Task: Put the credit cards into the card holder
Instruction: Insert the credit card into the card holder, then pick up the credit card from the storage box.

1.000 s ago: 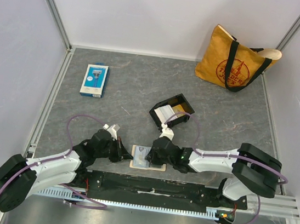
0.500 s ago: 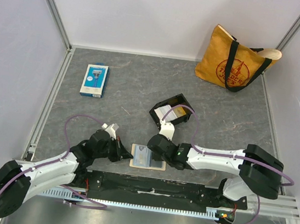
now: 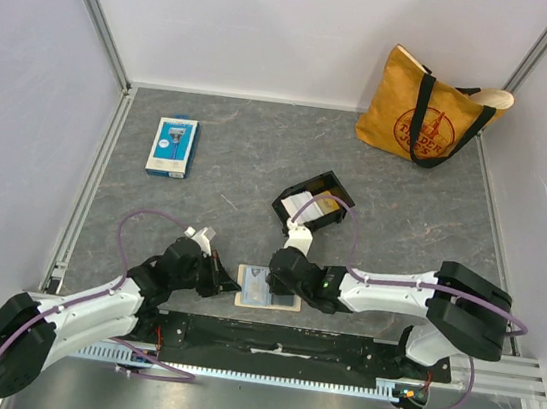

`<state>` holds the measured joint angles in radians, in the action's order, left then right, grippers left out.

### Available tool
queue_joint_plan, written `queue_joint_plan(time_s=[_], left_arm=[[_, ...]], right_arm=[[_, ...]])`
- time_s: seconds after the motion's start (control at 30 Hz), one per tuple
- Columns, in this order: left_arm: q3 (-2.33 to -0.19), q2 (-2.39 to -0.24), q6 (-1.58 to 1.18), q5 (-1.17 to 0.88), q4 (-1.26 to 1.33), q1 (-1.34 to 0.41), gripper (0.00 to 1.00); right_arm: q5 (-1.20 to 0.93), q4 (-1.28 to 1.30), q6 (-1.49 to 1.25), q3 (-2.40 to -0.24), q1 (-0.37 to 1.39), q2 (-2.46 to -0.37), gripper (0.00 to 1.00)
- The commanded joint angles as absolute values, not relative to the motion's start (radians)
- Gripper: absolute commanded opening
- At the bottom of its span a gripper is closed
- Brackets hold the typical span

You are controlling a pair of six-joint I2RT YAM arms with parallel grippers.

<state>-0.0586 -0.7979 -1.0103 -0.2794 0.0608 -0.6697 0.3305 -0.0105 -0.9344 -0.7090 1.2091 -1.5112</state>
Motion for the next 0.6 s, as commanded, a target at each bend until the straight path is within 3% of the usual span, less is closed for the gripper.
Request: queue_joint_plan(time_s=[0.0, 0.2, 0.37, 0.57], left_arm=[[-0.048, -0.788, -1.025, -0.270, 0.071, -0.670, 0.02], [-0.040, -0.776, -1.025, -0.268, 0.055, -0.670, 0.02], [-0.028, -0.749, -1.037, -0.264, 0.049, -0.672, 0.02], [-0.032, -0.746, -1.037, -0.264, 0.038, -0.670, 0.02]], right_arm=[[0.382, 0.030, -0.971, -0.678, 1.201, -1.516, 0.01], [0.396, 0.063, -0.963, -0.655, 1.177, -1.477, 0.01], [0.321, -0.055, -0.930, -0.670, 1.177, -1.462, 0.00], [0.236, -0.130, -0.908, -0.725, 1.178, -1.545, 0.00]])
